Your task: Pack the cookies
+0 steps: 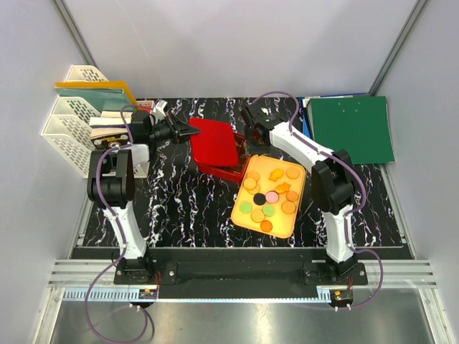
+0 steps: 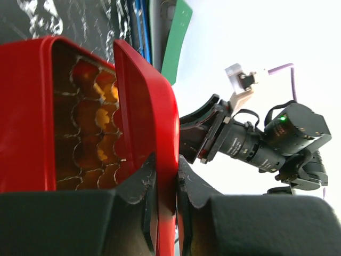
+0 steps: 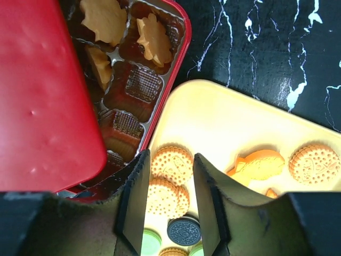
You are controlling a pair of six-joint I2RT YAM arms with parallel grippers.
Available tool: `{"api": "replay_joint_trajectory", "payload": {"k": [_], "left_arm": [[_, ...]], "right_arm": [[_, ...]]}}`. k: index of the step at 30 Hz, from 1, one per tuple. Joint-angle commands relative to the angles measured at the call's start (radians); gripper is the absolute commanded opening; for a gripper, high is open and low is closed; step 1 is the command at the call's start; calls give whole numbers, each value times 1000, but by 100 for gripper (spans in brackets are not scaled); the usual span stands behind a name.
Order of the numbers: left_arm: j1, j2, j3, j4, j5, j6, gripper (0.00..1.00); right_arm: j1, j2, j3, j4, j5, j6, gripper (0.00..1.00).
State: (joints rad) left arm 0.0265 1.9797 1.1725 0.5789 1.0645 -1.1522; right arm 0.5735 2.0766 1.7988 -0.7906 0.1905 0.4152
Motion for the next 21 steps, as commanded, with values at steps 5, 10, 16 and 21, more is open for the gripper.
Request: {"api": "replay_joint_trajectory", "payload": {"k": [5, 10, 16, 21], "left_arm": [[-2, -19, -5, 61, 41, 8, 9], [-2, -16, -5, 52, 37, 12, 9], [-13, 7, 0, 68, 37, -1, 9], [-20, 16, -7, 68, 37, -3, 9]], "right_arm": [[-47, 79, 60, -13, 1, 22, 43], [-75, 158, 170, -25, -2, 31, 36], [-101, 276, 324, -74, -32, 25, 29], [-107, 378, 479, -113, -69, 7, 29]]}}
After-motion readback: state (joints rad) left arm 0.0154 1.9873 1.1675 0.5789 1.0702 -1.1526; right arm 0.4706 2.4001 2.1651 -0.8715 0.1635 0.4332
